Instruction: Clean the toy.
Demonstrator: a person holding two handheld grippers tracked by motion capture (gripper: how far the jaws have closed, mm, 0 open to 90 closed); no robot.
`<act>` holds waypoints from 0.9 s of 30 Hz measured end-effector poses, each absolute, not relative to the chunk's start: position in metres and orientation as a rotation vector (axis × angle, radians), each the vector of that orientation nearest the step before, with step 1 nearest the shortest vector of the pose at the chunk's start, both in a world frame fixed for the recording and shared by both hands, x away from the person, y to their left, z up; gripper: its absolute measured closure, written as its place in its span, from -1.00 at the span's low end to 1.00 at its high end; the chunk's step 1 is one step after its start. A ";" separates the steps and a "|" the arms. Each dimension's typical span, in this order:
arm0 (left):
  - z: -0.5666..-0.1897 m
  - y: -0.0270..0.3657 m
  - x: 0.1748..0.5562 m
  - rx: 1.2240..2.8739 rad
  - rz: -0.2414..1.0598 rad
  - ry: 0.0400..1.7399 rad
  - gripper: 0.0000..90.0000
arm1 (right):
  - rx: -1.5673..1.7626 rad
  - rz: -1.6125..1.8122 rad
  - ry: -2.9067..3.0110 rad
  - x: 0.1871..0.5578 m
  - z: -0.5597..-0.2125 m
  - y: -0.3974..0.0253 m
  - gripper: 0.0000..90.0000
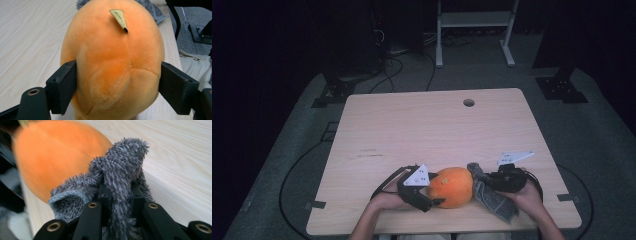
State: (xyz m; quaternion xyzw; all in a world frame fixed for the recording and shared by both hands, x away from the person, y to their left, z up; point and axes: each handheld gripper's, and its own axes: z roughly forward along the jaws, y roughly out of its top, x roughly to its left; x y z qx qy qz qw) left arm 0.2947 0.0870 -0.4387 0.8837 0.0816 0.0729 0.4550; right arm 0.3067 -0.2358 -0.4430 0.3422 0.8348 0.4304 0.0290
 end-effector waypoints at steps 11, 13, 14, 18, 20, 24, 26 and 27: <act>-0.440 0.080 0.293 2.172 0.190 0.196 -0.56 | 0.936 1.626 2.457 0.295 -0.401 -0.235 0.68; -0.439 0.078 0.291 2.179 0.205 0.186 -0.56 | 0.894 1.637 2.483 0.293 -0.398 -0.225 0.68; -0.439 0.077 0.290 2.180 0.210 0.183 -0.56 | 0.877 1.603 2.503 0.293 -0.400 -0.220 0.68; -0.440 0.074 0.290 2.169 0.211 0.189 -0.57 | 0.884 1.492 2.540 0.296 -0.415 -0.214 0.68; -0.439 0.074 0.291 2.166 0.213 0.191 -0.57 | 0.955 1.425 2.526 0.300 -0.421 -0.225 0.68; -0.440 0.073 0.290 2.169 0.218 0.193 -0.57 | 0.974 1.420 2.507 0.298 -0.418 -0.232 0.69; -0.440 0.072 0.290 2.165 0.219 0.194 -0.57 | 0.923 1.467 2.490 0.294 -0.407 -0.227 0.69; -0.439 0.071 0.289 2.168 0.224 0.194 -0.57 | 0.885 1.493 2.486 0.290 -0.400 -0.222 0.69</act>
